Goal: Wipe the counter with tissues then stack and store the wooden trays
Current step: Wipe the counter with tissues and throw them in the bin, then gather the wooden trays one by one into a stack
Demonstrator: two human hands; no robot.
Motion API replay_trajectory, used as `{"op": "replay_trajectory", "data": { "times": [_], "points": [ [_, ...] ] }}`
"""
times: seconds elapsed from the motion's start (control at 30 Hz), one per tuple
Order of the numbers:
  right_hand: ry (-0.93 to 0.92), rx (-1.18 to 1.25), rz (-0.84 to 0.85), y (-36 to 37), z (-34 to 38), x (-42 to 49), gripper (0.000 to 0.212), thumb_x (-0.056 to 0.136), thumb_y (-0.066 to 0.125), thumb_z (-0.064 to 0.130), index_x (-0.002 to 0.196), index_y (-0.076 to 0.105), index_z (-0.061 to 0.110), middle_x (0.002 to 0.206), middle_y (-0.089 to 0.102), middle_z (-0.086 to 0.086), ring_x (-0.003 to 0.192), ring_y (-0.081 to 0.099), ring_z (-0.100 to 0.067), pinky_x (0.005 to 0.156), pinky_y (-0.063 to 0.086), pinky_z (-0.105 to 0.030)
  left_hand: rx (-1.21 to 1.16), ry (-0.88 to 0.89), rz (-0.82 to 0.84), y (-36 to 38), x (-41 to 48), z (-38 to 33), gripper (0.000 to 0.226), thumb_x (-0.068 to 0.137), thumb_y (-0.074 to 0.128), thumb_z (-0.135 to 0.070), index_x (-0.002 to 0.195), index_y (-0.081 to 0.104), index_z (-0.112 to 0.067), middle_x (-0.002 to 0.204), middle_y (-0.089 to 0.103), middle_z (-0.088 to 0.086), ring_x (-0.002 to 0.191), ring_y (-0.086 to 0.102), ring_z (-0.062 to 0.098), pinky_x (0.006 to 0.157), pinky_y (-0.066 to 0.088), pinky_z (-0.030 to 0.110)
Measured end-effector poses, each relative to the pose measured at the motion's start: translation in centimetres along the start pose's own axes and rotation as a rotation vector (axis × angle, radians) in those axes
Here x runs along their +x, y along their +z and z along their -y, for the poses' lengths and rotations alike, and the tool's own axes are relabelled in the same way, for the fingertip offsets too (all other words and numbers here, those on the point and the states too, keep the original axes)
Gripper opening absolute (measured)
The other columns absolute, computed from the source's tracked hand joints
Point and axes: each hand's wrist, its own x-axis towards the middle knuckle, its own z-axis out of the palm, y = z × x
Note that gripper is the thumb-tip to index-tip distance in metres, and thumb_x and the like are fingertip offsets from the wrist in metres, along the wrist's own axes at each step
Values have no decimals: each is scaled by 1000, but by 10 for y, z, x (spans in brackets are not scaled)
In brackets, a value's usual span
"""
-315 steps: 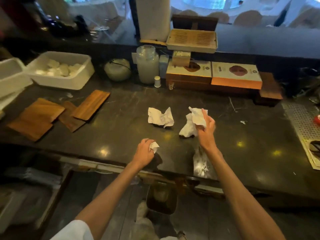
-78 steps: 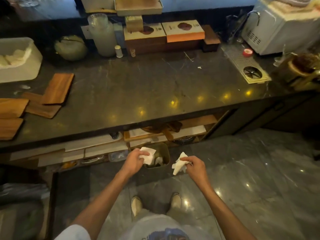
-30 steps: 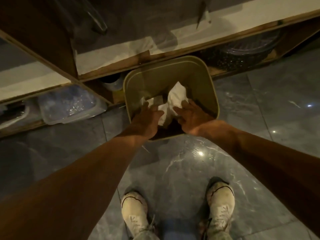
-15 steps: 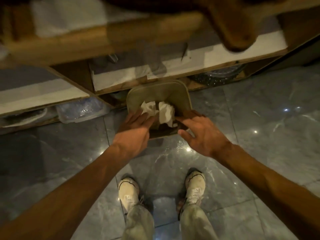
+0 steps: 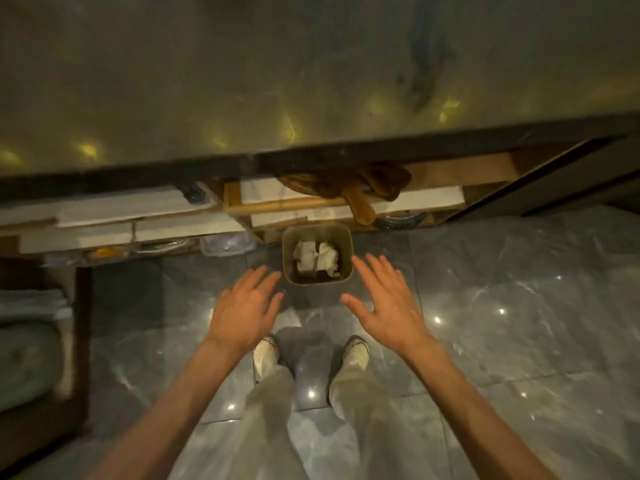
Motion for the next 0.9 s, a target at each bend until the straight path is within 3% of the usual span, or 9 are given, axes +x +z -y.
{"op": "replay_trajectory", "data": {
  "times": [0.1, 0.23, 0.47, 0.9],
  "points": [
    [-40, -28, 15, -37, 30, -35, 73, 93, 33, 66, 155, 13, 34, 165, 9, -1, 151, -5, -20, 122, 1, -45, -26, -119, -11, -48, -48, -19, 48, 98, 40, -44, 143, 43, -28, 155, 37, 2, 143, 33, 23, 109, 38, 49],
    [-132, -105, -3, -82, 64, -67, 71, 93, 30, 69, 154, 14, 36, 165, 8, -1, 151, -7, -20, 120, -2, -46, 2, -96, -93, -93, -102, -39, 50, 98, 38, -46, 144, 42, -26, 156, 35, 5, 145, 29, 23, 115, 31, 46],
    [-212, -229, -12, -146, 109, -81, 70, 91, 27, 71, 153, 13, 41, 164, 12, -2, 151, 4, -21, 123, 7, -45, -55, -177, -146, -139, -148, -26, 55, 97, 34, -52, 149, 30, -33, 161, 22, -1, 150, 12, 22, 121, 10, 52],
    [-315, -249, -105, -122, 296, -32, 62, 93, 30, 68, 149, 26, 42, 161, 21, 9, 150, 6, -12, 120, 3, -39, -23, -297, -307, -223, -172, 129, 57, 93, 28, -63, 144, 37, -37, 158, 30, 1, 147, 23, 25, 118, 17, 57]
  ]
}}
